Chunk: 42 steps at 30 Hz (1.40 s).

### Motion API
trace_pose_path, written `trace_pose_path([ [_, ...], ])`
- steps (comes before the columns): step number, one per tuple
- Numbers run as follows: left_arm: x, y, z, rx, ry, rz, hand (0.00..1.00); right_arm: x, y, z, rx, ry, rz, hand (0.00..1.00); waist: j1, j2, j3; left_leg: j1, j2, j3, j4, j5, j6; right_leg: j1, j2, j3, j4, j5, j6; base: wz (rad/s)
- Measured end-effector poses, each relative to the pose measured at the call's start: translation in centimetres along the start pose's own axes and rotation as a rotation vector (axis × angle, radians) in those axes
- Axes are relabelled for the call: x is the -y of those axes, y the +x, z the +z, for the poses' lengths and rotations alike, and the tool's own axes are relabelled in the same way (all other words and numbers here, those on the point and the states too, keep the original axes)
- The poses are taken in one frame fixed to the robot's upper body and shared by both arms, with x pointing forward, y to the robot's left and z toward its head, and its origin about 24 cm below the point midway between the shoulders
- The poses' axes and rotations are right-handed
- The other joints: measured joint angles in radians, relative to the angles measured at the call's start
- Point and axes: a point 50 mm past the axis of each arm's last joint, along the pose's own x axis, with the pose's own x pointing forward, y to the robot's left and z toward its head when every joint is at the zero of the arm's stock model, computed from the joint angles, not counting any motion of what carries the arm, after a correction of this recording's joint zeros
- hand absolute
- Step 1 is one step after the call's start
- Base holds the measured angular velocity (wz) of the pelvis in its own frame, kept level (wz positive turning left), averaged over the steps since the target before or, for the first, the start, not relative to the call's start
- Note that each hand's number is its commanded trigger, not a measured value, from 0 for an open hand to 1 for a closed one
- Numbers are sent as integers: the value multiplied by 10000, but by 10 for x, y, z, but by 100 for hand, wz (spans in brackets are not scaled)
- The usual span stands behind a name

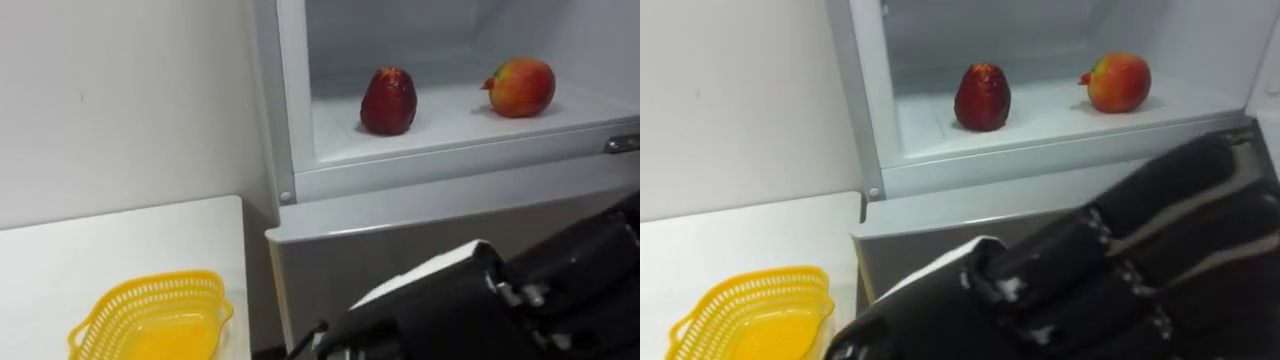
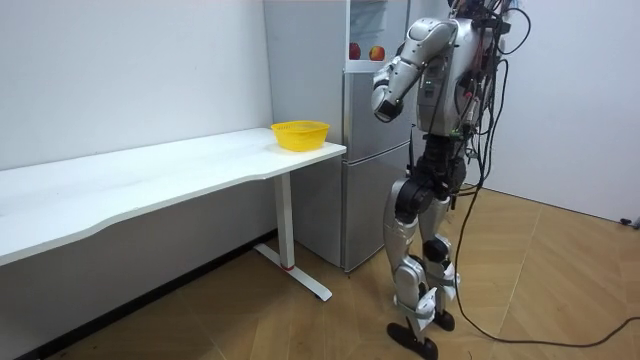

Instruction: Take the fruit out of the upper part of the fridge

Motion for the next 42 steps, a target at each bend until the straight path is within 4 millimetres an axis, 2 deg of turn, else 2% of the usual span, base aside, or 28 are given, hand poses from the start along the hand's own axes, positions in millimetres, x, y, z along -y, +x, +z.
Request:
trace_pose_path([
  [5,-3,14,0,-85,-118,-571,0,3,-1,6,162,-187,-75,0,-54,22,-18,12,22,102,-27,0,0,-108,46,264,47,13,-16,-16],
  [6,-2,18,0,-45,-173,-744,0,3,-1,6,152,-274,-73,0,-59,61,-44,16,23,110,-25,0,0,-116,48,294,46,14,-17,-10],
  [10,-1,27,1,526,-716,-1117,0,4,-1,6,132,-276,-98,0,-128,84,-58,10,31,125,-26,-1,-1,-257,53,342,122,15,-19,-8],
  [12,-1,33,0,821,-934,-1135,0,4,-1,7,155,-323,-142,0,-270,87,-60,10,35,126,-29,-1,-2,-258,59,352,149,15,-19,0],
  [18,0,54,-9,765,-1344,-1489,0,5,-1,11,332,-515,-476,0,-311,101,-68,-63,33,169,-40,-1,-2,-311,58,353,148,14,-19,0],
  [24,-1,72,-13,467,-1441,-1651,0,2,-1,14,609,-479,-468,0,-436,162,-105,19,69,436,-40,-1,-2,-390,85,583,167,12,-24,-13],
  [26,-2,74,-12,412,-1396,-1663,0,1,-1,13,596,-417,-457,0,-556,163,-105,43,97,616,-41,-1,-2,-396,99,621,165,12,-26,-16],
  [34,-2,75,-12,415,-1394,-1706,0,-3,0,4,332,-328,-392,0,-664,171,-105,161,194,823,-41,-26,-41,-406,214,998,153,42,-76,-18],
  [42,0,79,-14,498,-1521,-1617,0,-4,0,1,53,-361,-335,0,-1051,257,-97,183,214,733,-41,-27,-43,-406,258,1146,165,48,-87,-9],
])
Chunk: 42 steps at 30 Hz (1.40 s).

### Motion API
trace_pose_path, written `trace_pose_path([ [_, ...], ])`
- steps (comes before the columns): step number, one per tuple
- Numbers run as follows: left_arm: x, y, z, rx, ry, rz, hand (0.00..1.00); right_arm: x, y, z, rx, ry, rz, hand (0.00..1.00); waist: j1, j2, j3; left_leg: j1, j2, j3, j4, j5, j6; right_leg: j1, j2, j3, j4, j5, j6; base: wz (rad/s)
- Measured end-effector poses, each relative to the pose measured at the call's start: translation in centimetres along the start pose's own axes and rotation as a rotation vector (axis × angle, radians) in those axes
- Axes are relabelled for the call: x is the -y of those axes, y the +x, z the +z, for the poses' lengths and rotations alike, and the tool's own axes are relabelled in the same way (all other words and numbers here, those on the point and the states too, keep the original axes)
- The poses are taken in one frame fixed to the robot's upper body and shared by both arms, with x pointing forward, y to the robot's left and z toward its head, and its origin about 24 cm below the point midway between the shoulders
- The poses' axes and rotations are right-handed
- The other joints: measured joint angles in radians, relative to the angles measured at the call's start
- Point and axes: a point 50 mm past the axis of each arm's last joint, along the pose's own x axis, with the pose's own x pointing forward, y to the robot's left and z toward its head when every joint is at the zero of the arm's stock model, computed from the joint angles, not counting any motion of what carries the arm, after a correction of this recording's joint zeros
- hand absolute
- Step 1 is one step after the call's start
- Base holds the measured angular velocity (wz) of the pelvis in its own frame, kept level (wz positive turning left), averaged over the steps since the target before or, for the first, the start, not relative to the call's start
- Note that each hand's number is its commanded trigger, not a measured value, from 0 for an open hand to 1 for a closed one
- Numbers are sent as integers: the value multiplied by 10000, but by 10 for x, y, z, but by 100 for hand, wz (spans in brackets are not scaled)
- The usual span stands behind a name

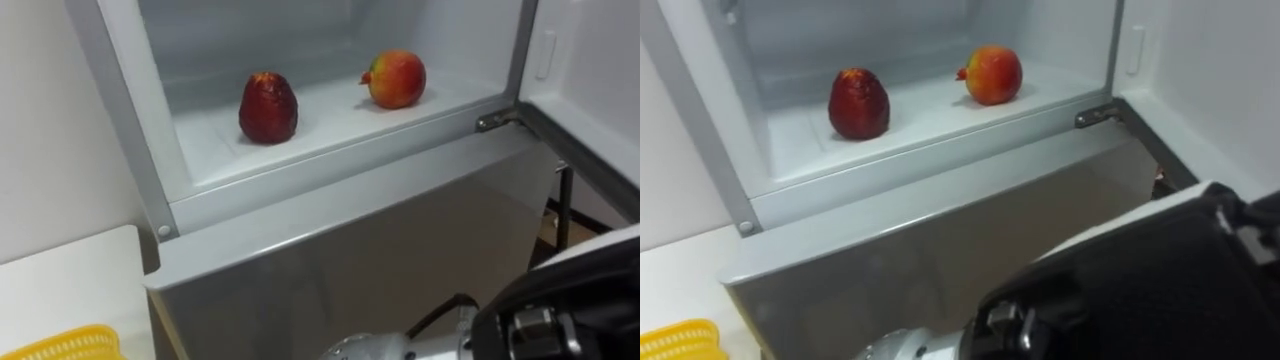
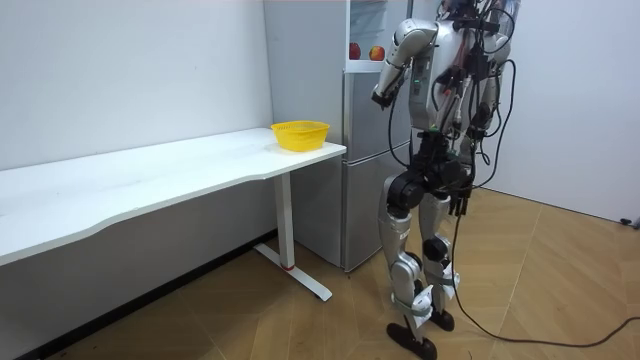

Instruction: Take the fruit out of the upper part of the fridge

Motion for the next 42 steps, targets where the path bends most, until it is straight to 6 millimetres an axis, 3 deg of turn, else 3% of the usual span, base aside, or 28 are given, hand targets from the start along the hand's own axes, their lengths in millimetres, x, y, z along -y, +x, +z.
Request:
trace_pose_path([
  [14,2,3,-6,54,-226,-114,0,0,0,3,108,-29,15,0,-14,-27,20,53,6,2,-9,-5,-8,33,14,46,-1,2,-4,-2],
  [29,1,3,-11,113,-351,-101,0,-1,0,4,138,-133,-80,0,46,-153,126,21,6,-1,-45,-7,-11,-51,39,100,-4,2,-4,-1],
  [33,1,0,-13,202,-446,29,0,-1,0,6,172,-253,-85,0,299,-190,147,69,-3,-41,-167,-7,-11,-184,101,297,29,8,-13,-18],
  [38,-1,-19,-21,-367,-262,679,0,-1,0,9,405,-17,-73,0,586,-436,281,300,-10,-181,-466,-6,-11,-79,166,347,3,29,-51,-12],
  [40,-2,-28,-23,-747,-87,922,0,-1,0,11,516,13,-70,0,638,-503,266,190,-21,-239,-436,-6,-12,-156,139,251,10,34,-54,12],
  [42,0,-39,-21,-924,33,1269,0,-2,0,10,631,-22,-32,0,994,-538,256,214,-34,-266,-465,-1,-16,-152,132,220,54,37,-48,4],
])
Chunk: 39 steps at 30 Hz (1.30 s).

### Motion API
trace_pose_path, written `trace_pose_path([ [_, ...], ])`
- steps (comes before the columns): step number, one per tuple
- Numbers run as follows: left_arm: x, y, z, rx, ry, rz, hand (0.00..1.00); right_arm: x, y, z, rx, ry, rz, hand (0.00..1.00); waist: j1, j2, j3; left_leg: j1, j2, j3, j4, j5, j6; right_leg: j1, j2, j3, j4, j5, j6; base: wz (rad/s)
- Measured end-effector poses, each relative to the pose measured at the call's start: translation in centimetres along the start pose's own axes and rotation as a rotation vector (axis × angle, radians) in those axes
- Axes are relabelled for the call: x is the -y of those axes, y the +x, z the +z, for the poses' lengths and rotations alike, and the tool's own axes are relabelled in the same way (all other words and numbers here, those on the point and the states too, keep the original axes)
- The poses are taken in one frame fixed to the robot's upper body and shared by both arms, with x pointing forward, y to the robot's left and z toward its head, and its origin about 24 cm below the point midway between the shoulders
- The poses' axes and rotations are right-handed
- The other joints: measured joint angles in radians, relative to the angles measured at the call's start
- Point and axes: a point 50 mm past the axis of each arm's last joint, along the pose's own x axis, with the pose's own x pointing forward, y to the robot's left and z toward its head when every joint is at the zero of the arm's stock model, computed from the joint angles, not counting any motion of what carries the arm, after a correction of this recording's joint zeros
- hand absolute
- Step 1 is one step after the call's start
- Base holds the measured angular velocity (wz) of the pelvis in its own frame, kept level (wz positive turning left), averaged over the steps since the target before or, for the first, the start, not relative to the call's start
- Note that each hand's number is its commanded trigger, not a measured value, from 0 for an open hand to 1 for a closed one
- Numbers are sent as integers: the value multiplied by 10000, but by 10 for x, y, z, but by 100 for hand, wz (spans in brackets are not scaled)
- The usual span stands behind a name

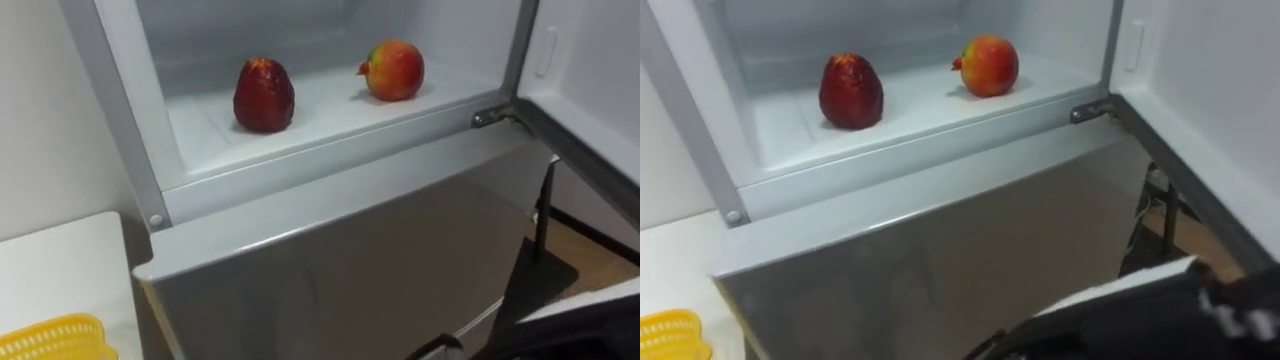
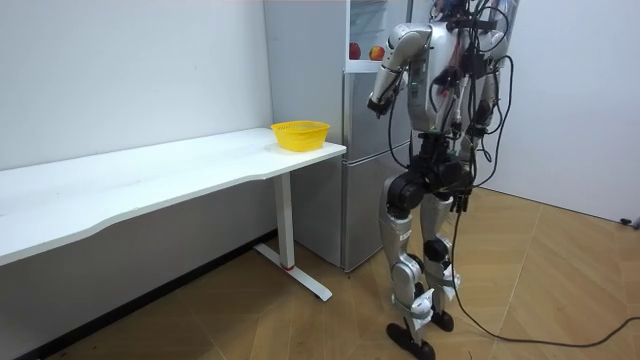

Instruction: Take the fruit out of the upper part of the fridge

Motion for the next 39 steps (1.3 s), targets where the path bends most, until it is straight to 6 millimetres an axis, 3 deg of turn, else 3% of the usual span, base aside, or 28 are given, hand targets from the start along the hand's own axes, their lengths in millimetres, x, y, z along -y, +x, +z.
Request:
trace_pose_path([
  [2,3,-12,10,149,389,317,0,0,0,-3,36,222,1,0,296,10,-13,-1,-12,-204,0,2,-2,-4,6,-9,-7,15,7,3],
  [6,6,-31,51,767,2300,1158,0,-4,0,-15,-133,579,92,0,871,49,-93,-23,-23,-611,15,14,-23,172,-91,-700,-71,22,2,39],
  [10,9,-43,79,1097,3585,1871,0,-3,-1,-23,-259,1079,5,0,1371,108,-155,37,-31,-856,14,24,-39,320,-143,-1069,-74,23,1,27],
  [12,18,-48,99,1753,4503,2220,0,-3,-2,-25,-229,1471,-48,0,1525,171,-205,85,-43,-1027,-15,33,-54,442,-196,-1489,-101,23,1,22],
  [19,34,-61,132,2435,6869,3275,0,-12,-3,-39,-537,1712,-149,0,2060,112,-264,315,-123,-1400,-202,133,-154,837,-293,-1970,-266,20,-1,19],
  [25,49,-89,157,3089,9279,6004,0,-18,-4,-51,-807,2244,-495,0,2602,95,-304,176,-214,-1531,-160,232,-140,875,-391,-2182,-385,12,-11,12],
  [27,54,-106,168,3577,10073,7494,0,-21,-4,-52,-836,2476,-504,0,2954,113,-291,296,-216,-1620,-158,255,-157,1000,-392,-2277,-395,4,-24,6],
  [30,64,-130,177,3666,11051,9373,0,-21,-6,-57,-740,3053,-640,0,3113,129,-293,282,-245,-1714,-157,262,-167,1042,-445,-2430,-395,-56,-36,20],
  [32,73,-157,182,3506,12104,11587,0,-23,-7,-63,-853,3492,-735,0,3401,138,-277,320,-284,-1750,-161,289,-169,1020,-472,-2526,-407,-87,-27,17],
  [35,85,-205,177,2991,12439,15041,0,-27,-9,-73,-1063,3784,-897,0,3614,169,-252,344,-342,-1891,-158,289,-169,1188,-493,-2689,-424,-113,-24,14],
  [37,93,-235,169,2493,12527,17314,0,-27,-10,-75,-1094,4072,-1023,0,3678,246,-166,326,-357,-1923,-157,288,-169,1207,-498,-2721,-434,-115,-24,12],
  [38,100,-257,159,2115,12230,18847,0,-26,-10,-75,-1100,4137,-1089,0,3699,223,-120,291,-367,-1951,-158,288,-170,1169,-501,-2737,-446,-121,-27,7],
  [39,107,-280,146,1564,11732,20352,0,-27,-10,-75,-1111,4161,-1093,0,3700,244,-137,291,-376,-1964,-158,288,-170,1163,-498,-2728,-462,-133,-25,6],
])
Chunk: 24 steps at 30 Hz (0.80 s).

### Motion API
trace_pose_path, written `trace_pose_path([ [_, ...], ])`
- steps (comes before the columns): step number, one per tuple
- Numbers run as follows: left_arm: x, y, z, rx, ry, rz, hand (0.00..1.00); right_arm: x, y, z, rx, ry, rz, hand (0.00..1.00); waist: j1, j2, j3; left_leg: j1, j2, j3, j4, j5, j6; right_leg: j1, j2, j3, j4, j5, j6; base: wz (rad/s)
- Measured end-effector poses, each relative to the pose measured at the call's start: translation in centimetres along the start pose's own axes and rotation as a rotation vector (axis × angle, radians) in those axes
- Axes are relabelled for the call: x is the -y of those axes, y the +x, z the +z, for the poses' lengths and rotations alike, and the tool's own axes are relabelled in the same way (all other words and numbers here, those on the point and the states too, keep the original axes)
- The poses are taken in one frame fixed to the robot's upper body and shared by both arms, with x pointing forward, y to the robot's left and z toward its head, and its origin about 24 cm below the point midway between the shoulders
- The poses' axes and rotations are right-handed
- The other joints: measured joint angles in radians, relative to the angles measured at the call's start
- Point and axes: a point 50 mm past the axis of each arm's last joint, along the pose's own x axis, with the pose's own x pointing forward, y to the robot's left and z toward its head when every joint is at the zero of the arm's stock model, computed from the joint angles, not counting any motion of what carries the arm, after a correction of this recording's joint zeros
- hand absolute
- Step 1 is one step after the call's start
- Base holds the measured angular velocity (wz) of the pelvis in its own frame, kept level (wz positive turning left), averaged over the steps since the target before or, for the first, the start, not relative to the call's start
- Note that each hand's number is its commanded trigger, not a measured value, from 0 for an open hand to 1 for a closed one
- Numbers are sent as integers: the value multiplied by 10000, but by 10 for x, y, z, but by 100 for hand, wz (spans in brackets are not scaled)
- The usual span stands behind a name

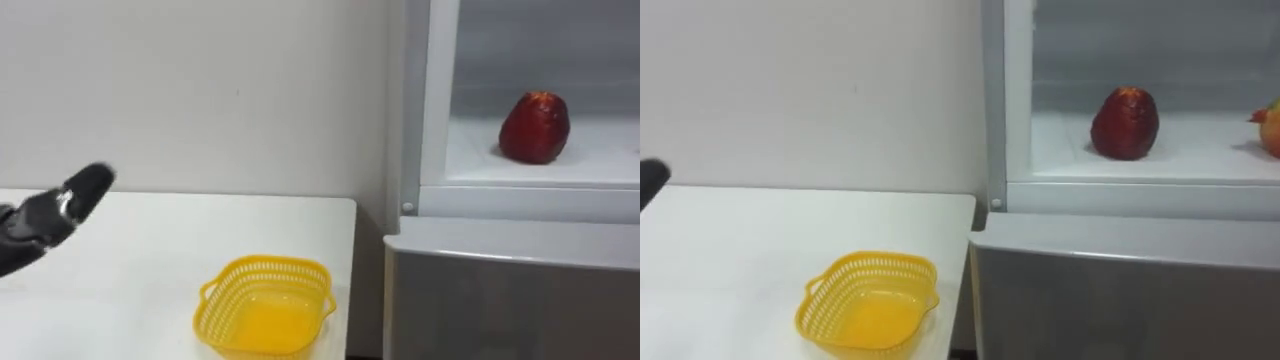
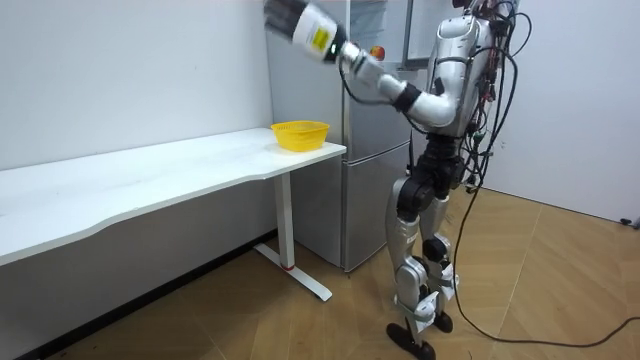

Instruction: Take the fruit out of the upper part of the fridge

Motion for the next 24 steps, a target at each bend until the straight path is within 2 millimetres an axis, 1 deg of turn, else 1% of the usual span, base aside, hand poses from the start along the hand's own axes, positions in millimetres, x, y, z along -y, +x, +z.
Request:
trace_pose_path([
  [1,-7,-5,-9,-497,283,390,0,-1,0,0,-1,32,15,0,-1,-16,1,-8,-7,-64,1,-1,0,14,3,-9,-41,-2,2,7],
  [2,-21,-17,-26,-1424,754,1106,0,-2,0,-1,-14,57,39,0,-29,-72,1,8,-26,-93,-1,-2,0,39,4,-7,-116,-2,2,8],
  [3,-28,-23,-36,-1933,921,1430,0,-2,0,-1,-39,56,38,0,-45,-87,1,1,-29,-116,2,-2,1,87,0,-25,-110,-2,2,13],
  [4,-42,-36,-55,-2978,1270,2027,0,-1,0,-1,-64,11,23,0,-82,-114,6,-3,-53,-208,7,-2,2,158,0,-97,-122,-12,17,15],
  [6,-62,-64,-90,-4849,2029,3121,0,0,0,-2,-82,65,-2,0,-84,-113,13,39,-79,-218,1,-4,4,198,-12,-105,-129,-39,29,10],
  [7,-66,-70,-97,-5222,2144,3393,0,0,0,-1,-56,117,-3,0,-82,-125,8,38,-79,-222,-1,-4,5,200,-21,-114,-127,-39,29,0],
  [9,-77,-94,-123,-6618,2684,4114,0,1,0,1,51,333,6,0,-72,-165,6,27,-72,-229,-6,-6,6,200,-44,-139,-119,-39,30,4],
  [10,-79,-100,-129,-6993,2773,4215,0,1,0,1,64,356,-1,0,-93,-167,4,28,-72,-235,-11,-6,7,210,-47,-143,-118,-39,30,6],
  [11,-80,-114,-141,-7761,2933,4357,0,2,0,3,125,447,-18,0,-146,-157,5,28,-77,-312,-9,-7,8,236,-59,-185,-117,-45,41,15],
  [12,-78,-124,-150,-8324,3037,4331,0,2,0,5,207,518,-22,0,-201,-193,-12,8,-118,-373,-10,-14,18,241,-75,-267,-114,-62,60,19],
  [13,-77,-128,-153,-8549,3087,4289,0,2,0,4,189,583,-14,0,-211,-219,-21,4,-117,-374,-10,-17,20,236,-75,-273,-114,-67,63,14],
  [15,-76,-145,-167,-9458,3255,4242,0,2,0,4,193,999,-1,0,-248,-239,-36,21,-120,-370,-3,-20,24,285,-78,-278,-118,-69,66,2],
  [17,-78,-157,-173,-10032,3367,4271,0,2,0,3,274,1494,17,0,-349,-239,-38,46,-128,-361,-2,-22,27,338,-79,-279,-134,-68,66,0],
  [18,-81,-165,-178,-10416,3448,4391,0,2,-1,2,362,1837,4,0,-455,-228,-44,59,-132,-355,-5,-25,30,373,-81,-284,-158,-67,67,0],
  [19,-82,-170,-181,-10647,3503,4478,0,2,-1,1,399,2018,-9,0,-479,-210,-48,74,-132,-345,-9,-25,31,385,-81,-283,-166,-67,68,0],
  [20,-85,-179,-185,-11093,3595,4639,0,3,-1,1,445,2460,-45,0,-486,-171,-46,143,-123,-314,-29,-25,31,394,-77,-264,-167,-66,68,-10],
  [21,-89,-190,-189,-11545,3763,4753,0,4,-1,1,497,2850,-96,0,-577,-133,-45,179,-102,-228,-42,-28,34,388,-76,-230,-129,-67,68,-14],
  [22,-91,-197,-190,-11805,3926,4753,0,5,-1,3,577,2974,-137,0,-605,-115,-44,188,-91,-164,-36,-37,45,393,-79,-223,-123,-67,68,-15],
  [23,-92,-210,-192,-12303,4152,4704,0,7,-2,7,822,3110,-242,0,-681,-83,-38,188,-80,-63,-25,-45,55,388,-93,-230,-115,-68,69,-8],
  [24,-91,-217,-195,-12666,4386,4475,0,9,-2,12,1061,3221,-351,0,-808,-61,-32,178,-75,-55,-22,-45,56,385,-103,-240,-112,-68,69,0],
])
